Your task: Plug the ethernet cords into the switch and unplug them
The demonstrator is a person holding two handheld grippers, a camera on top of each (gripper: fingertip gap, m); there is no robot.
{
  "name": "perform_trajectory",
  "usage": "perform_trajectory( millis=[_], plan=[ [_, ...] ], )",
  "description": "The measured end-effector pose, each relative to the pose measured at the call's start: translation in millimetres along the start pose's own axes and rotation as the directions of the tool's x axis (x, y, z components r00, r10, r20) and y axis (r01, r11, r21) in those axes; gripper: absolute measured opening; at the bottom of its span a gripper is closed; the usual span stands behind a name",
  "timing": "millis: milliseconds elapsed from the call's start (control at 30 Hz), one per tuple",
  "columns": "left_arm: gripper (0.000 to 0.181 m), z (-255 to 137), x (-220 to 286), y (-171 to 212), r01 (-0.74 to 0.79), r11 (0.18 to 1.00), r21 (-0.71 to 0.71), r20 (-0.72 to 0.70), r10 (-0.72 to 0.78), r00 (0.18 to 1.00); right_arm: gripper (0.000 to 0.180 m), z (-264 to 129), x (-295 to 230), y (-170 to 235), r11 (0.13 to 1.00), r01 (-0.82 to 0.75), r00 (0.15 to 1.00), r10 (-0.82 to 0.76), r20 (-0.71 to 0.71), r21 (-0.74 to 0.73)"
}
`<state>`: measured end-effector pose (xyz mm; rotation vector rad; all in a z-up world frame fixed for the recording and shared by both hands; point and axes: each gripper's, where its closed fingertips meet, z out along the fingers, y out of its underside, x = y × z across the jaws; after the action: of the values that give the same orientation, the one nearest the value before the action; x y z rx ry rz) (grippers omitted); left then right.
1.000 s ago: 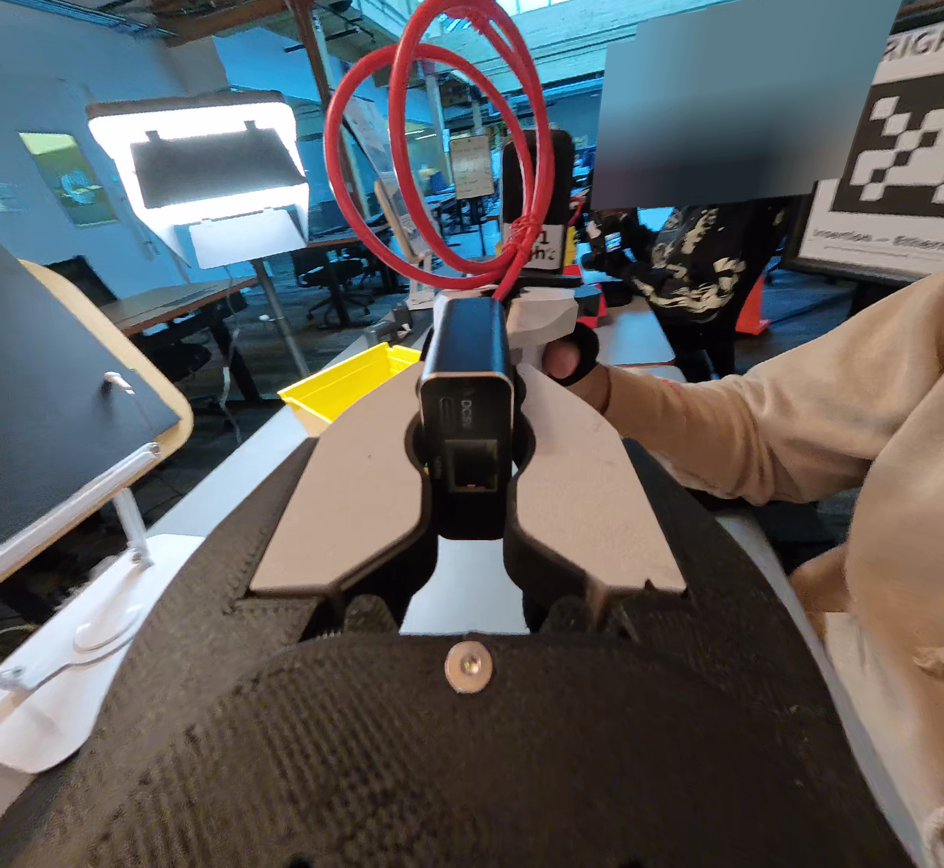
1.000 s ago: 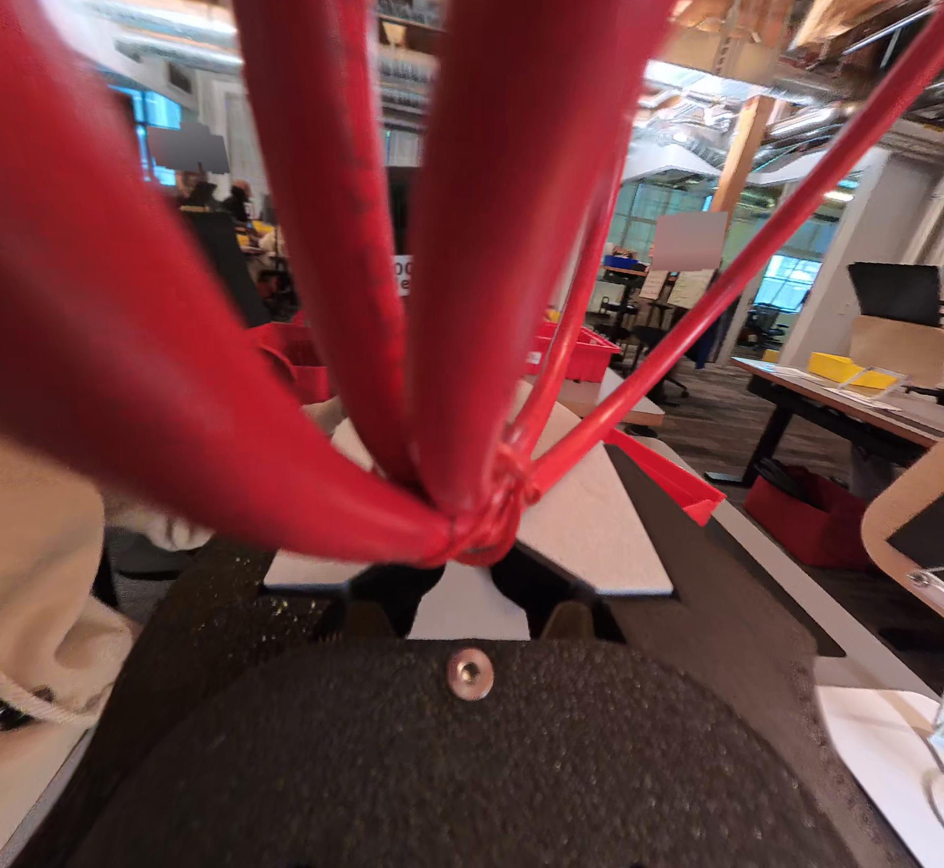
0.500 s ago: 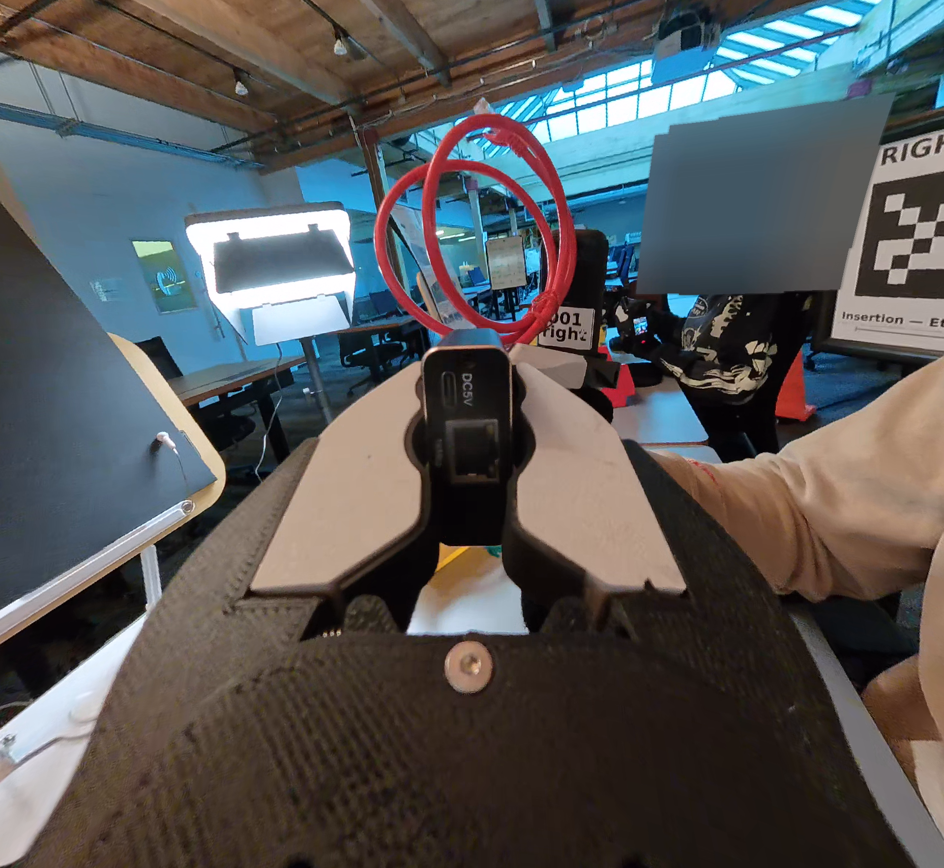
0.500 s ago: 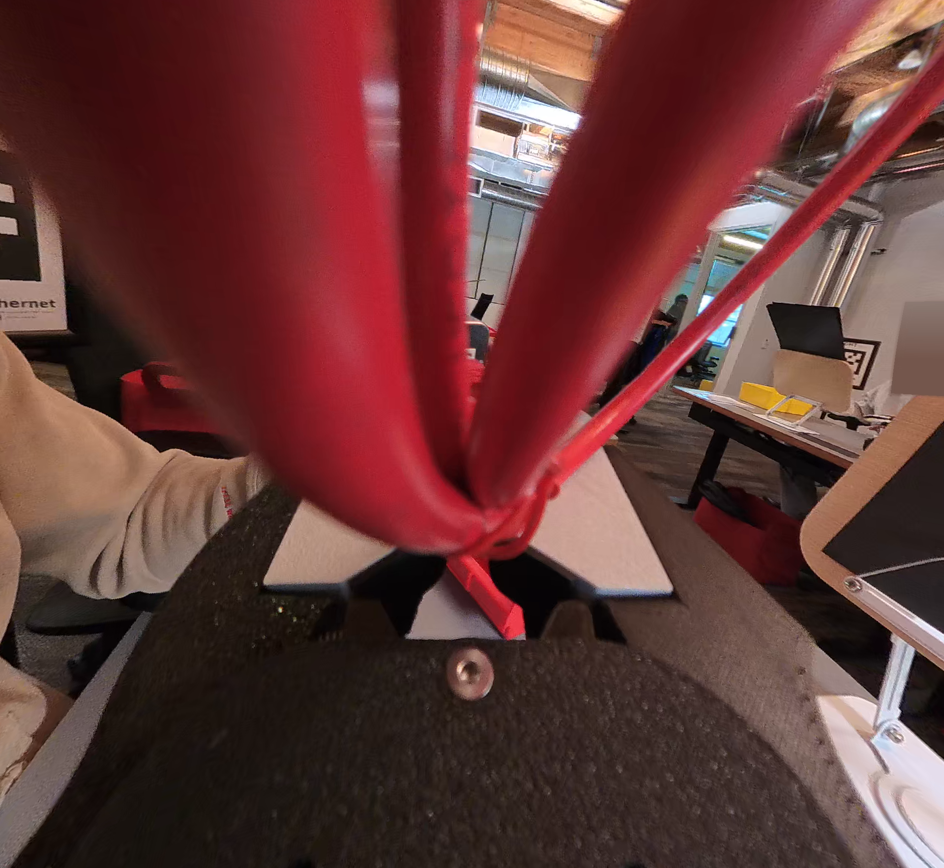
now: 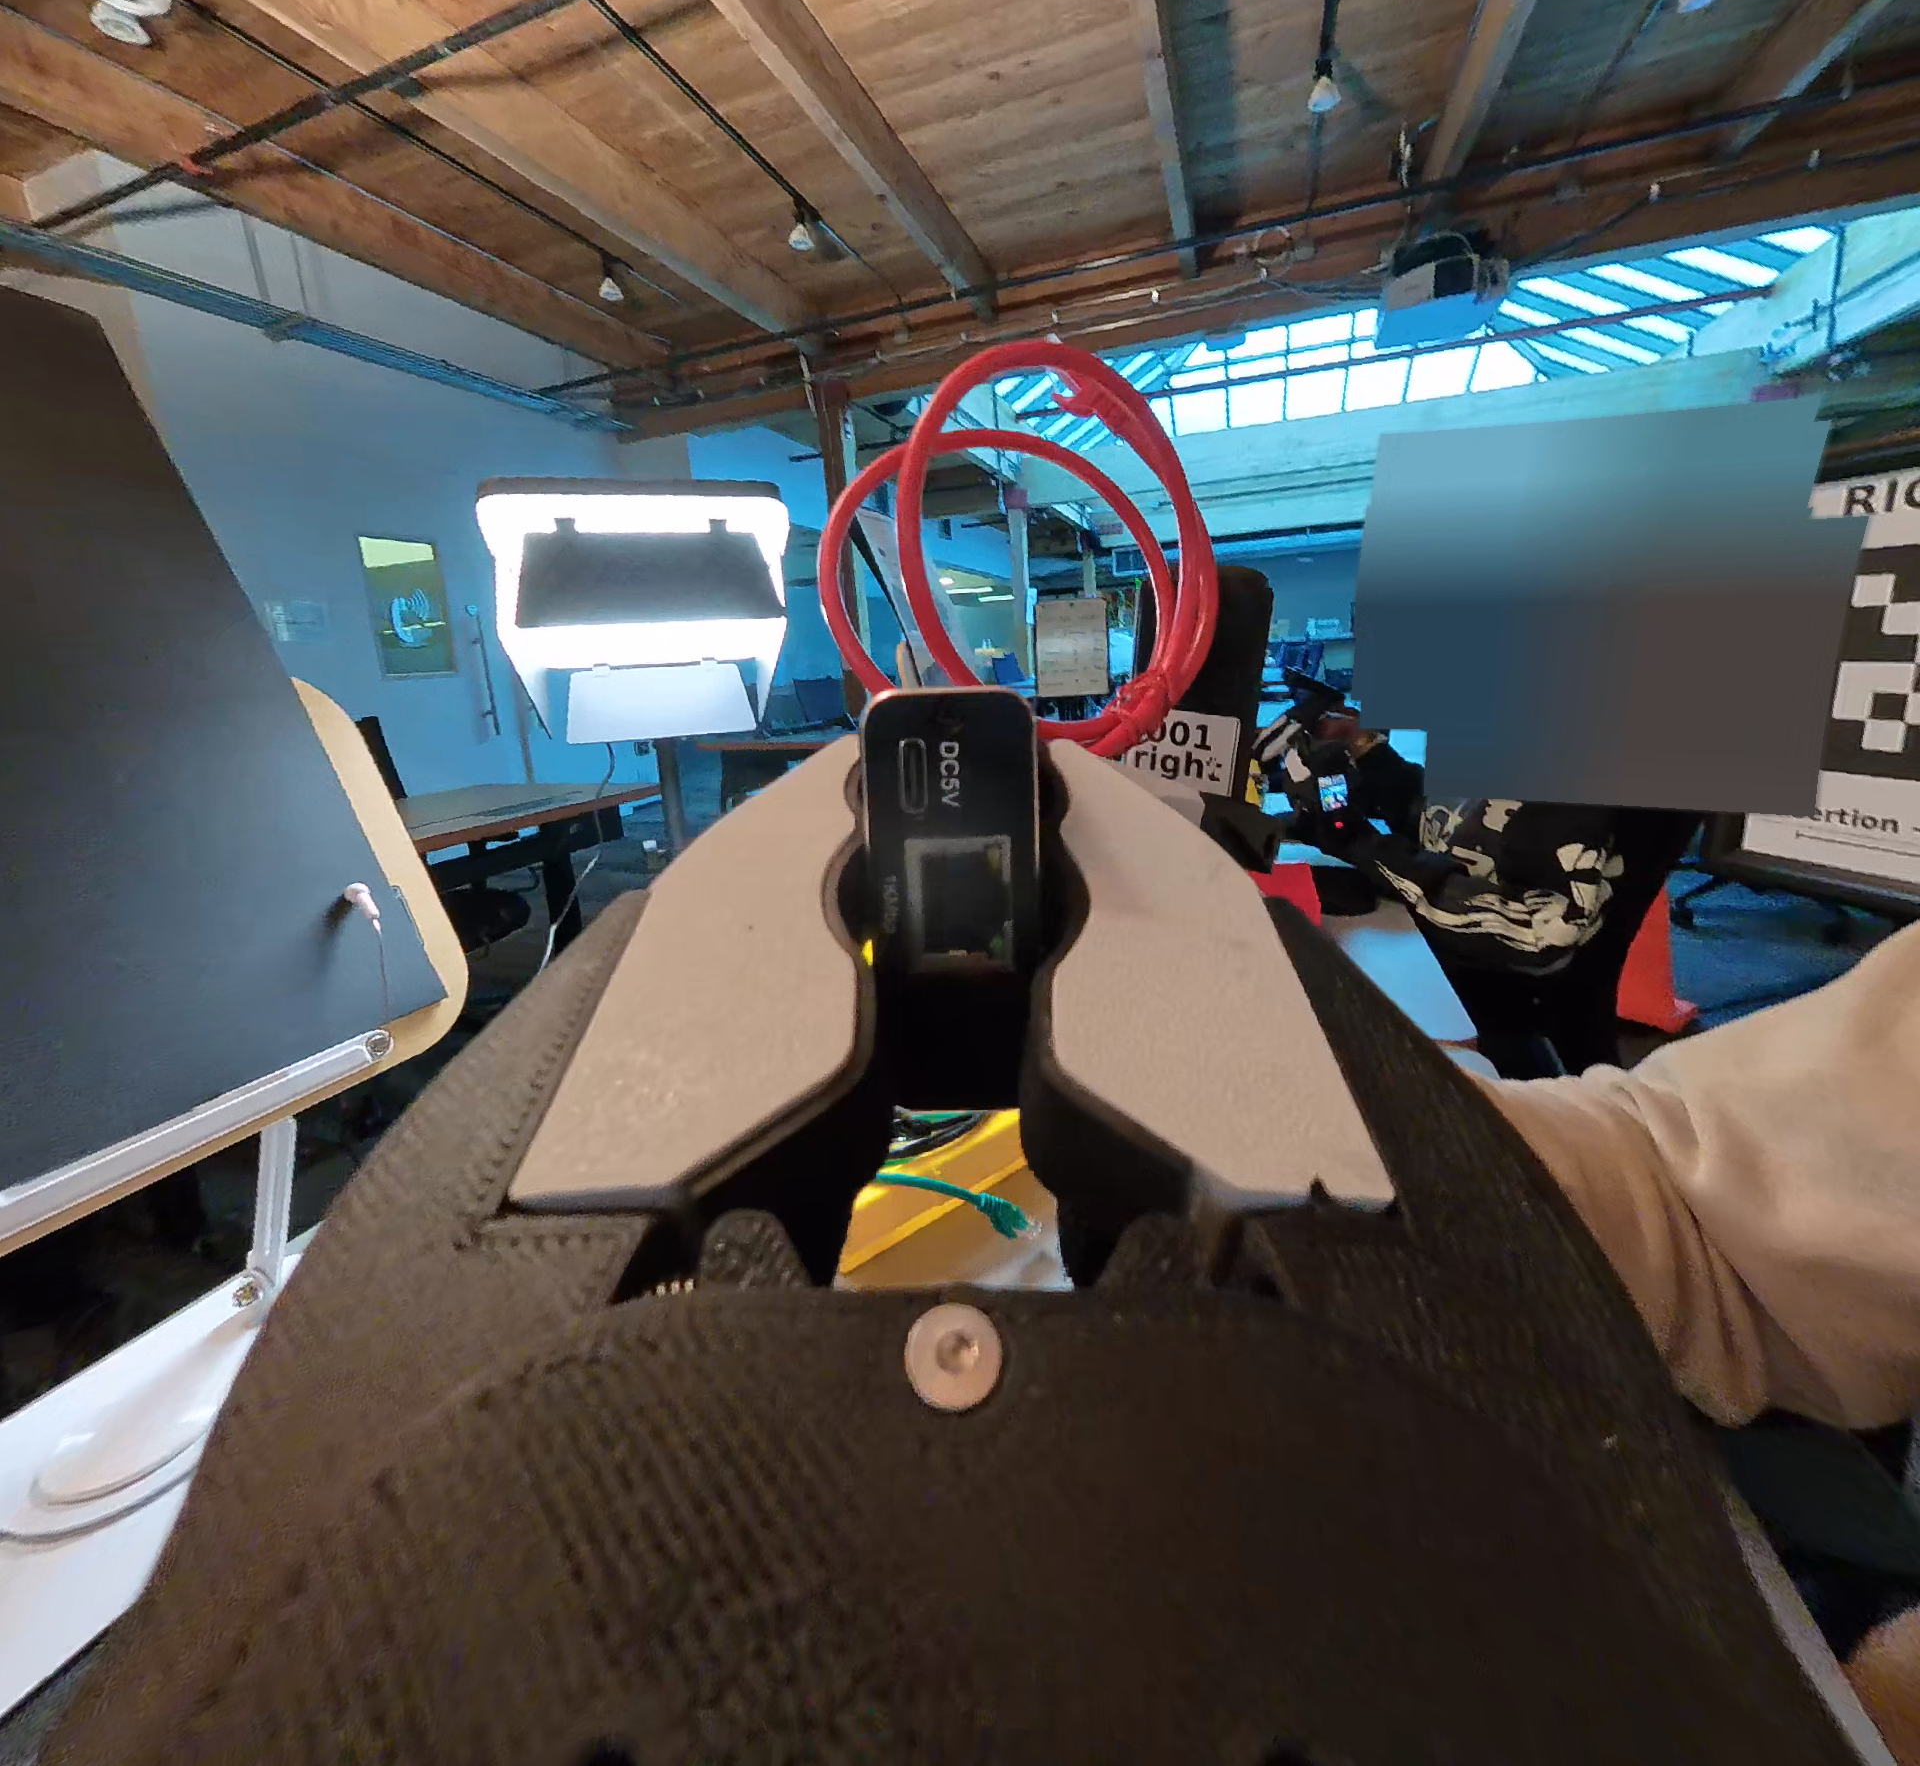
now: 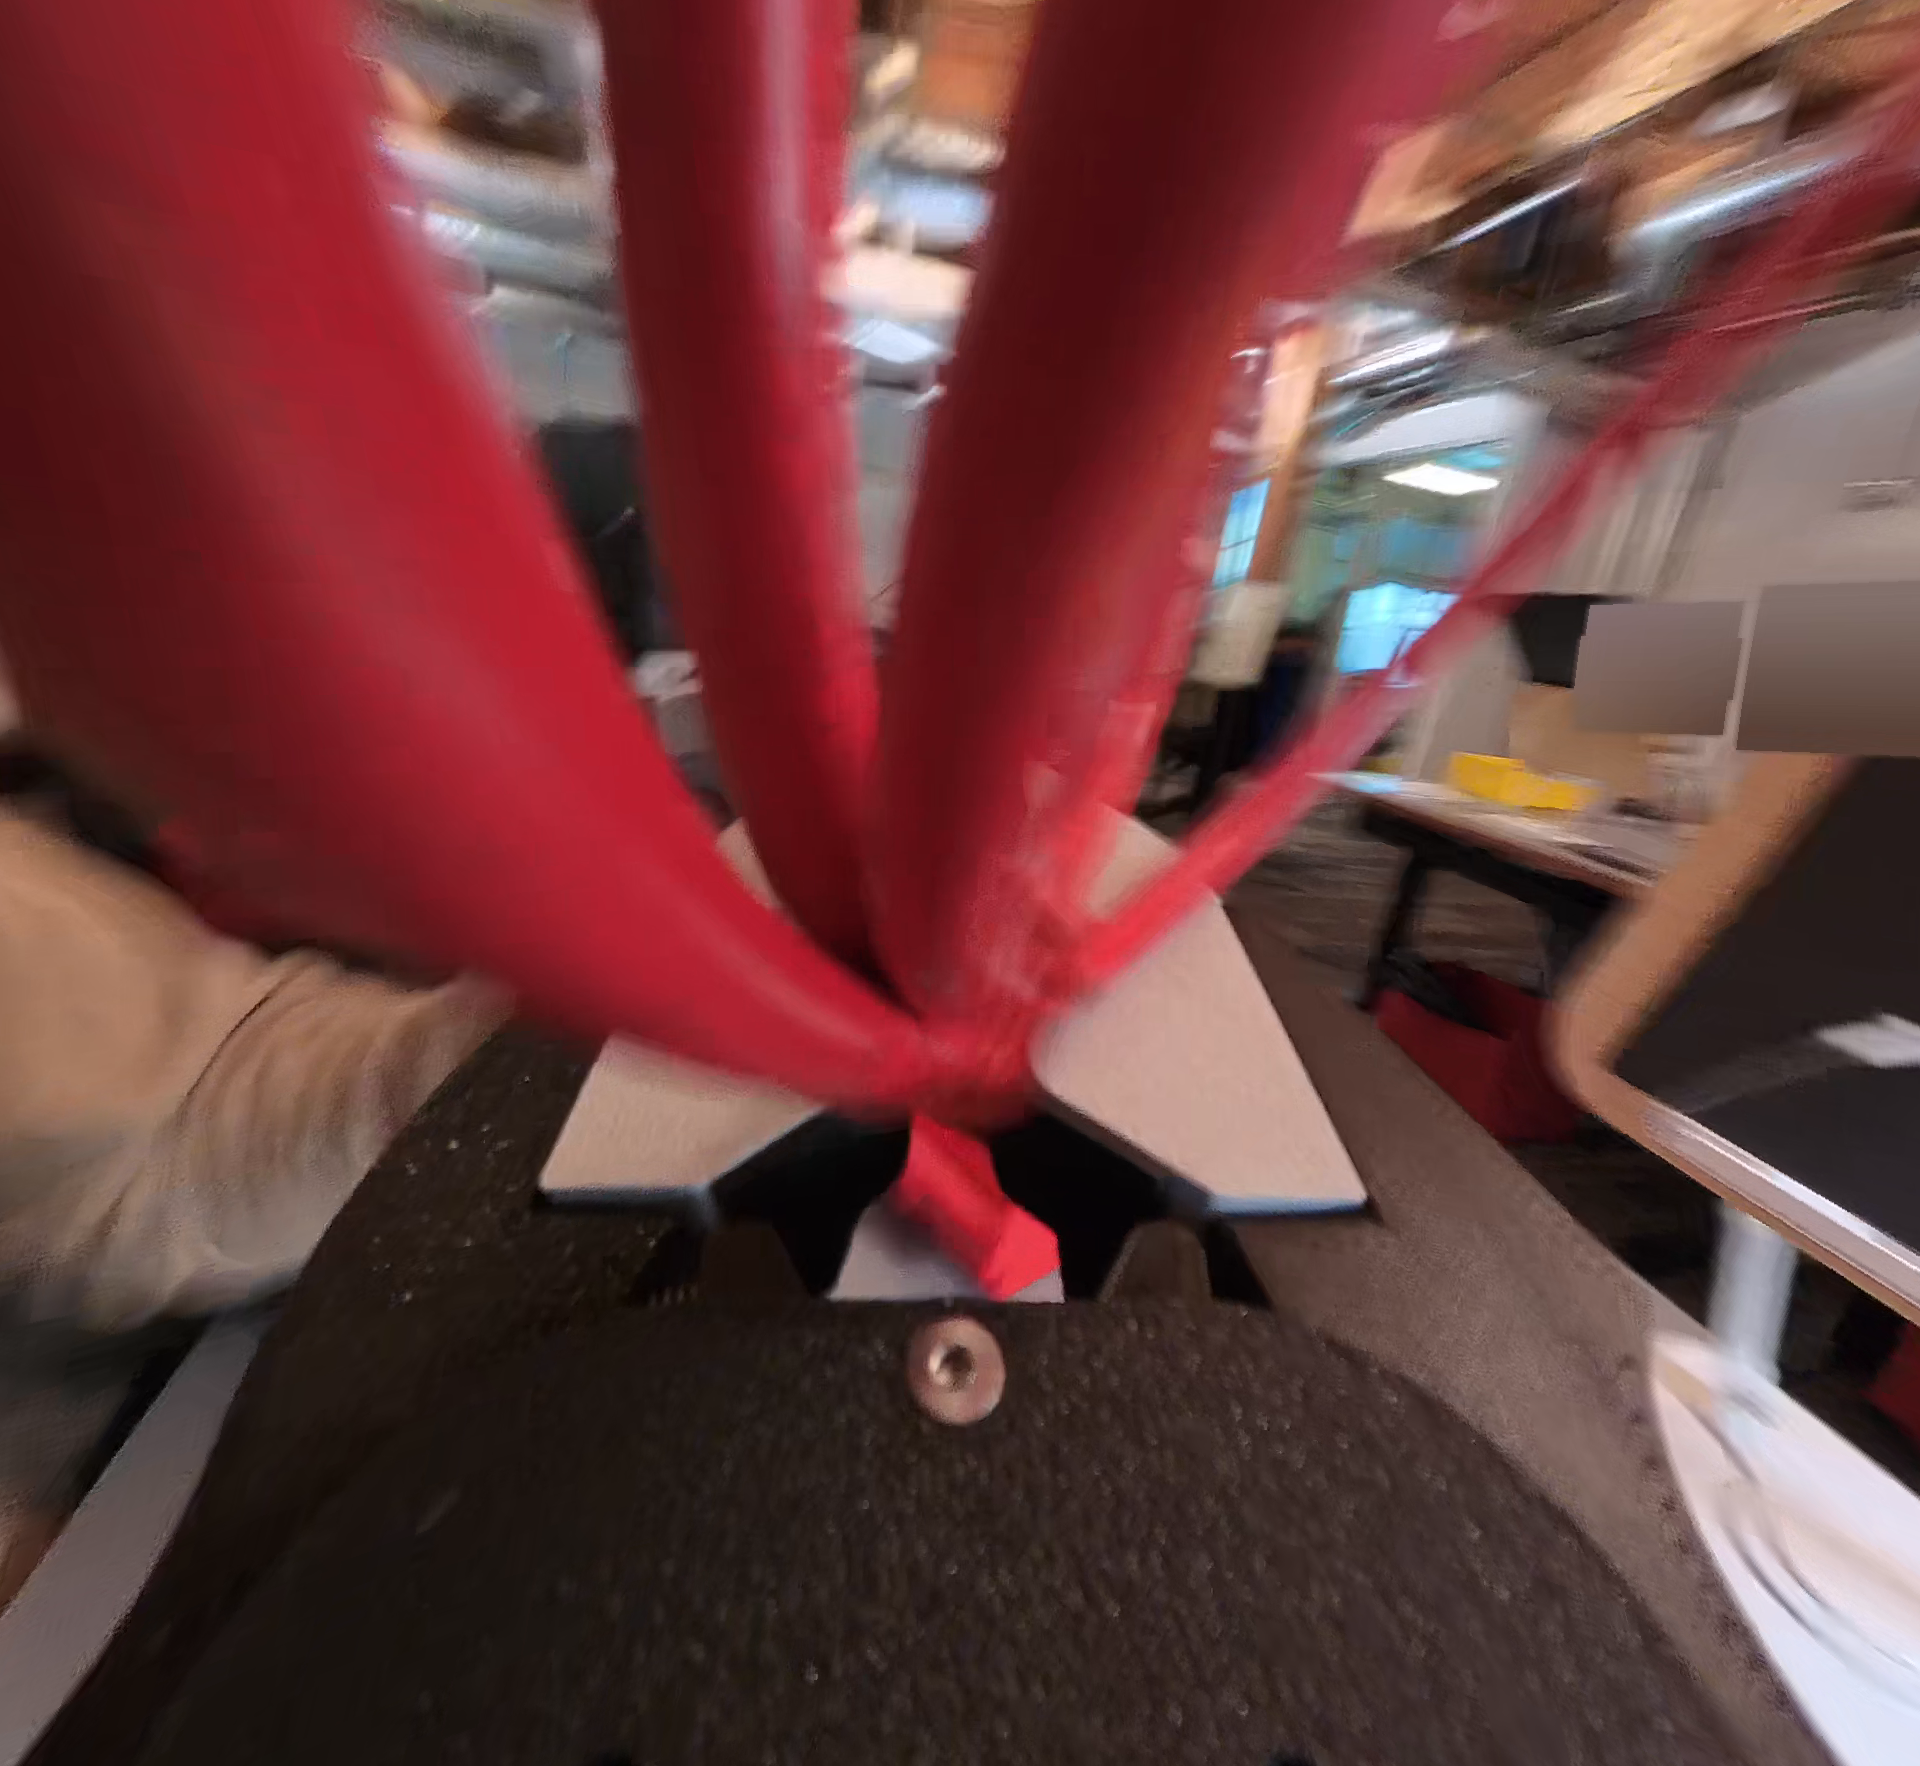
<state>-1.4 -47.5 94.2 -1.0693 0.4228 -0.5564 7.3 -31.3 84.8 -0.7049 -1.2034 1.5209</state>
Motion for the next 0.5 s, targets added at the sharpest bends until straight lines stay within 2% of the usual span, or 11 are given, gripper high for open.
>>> perform_trajectory(
  millis=[33,67,133,200,233,300,400,500],
  plan=[
    [0.027,-11,-11,-19,0.003,0.995,0.101,0.057,-0.009,0.998,0.012,-17,25,-11,0.999,0.007,0.993,0.0,-0.12,0.054],
    [0.027,-28,-22,-46,0.021,0.981,0.193,0.084,-0.037,0.996,0.011,-36,42,-24,0.994,-0.03,0.987,0.047,-0.152,0.108],
    [0.027,-47,-23,-76,-0.016,0.976,0.216,0.077,0.0,0.997,0.012,-34,25,-23,0.997,0.063,0.991,-0.058,-0.119,0.038],
    [0.028,-39,-13,-72,-0.062,0.987,0.148,0.06,0.053,0.997,0.013,-8,2,-4,0.997,0.058,0.998,-0.059,-0.021,-0.056],
    [0.027,-36,-10,-69,-0.049,0.99,0.132,0.045,0.044,0.998,0.012,-3,5,1,0.997,0.034,0.999,-0.036,-0.027,-0.069],
    [0.027,-35,-15,-64,-0.024,0.996,0.083,0.047,0.02,0.999,0.013,-8,12,7,0.993,-0.07,0.998,0.07,0.0,-0.095],
    [0.027,-41,-22,-65,0.023,0.999,0.032,0.022,-0.023,0.999,0.013,-23,31,19,0.974,-0.147,0.989,0.143,-0.037,-0.172],
    [0.027,-44,-27,-61,0.021,0.999,-0.035,0.014,-0.02,1.0,0.013,-40,46,30,0.915,-0.318,0.947,0.318,-0.04,-0.248]
  ],
)
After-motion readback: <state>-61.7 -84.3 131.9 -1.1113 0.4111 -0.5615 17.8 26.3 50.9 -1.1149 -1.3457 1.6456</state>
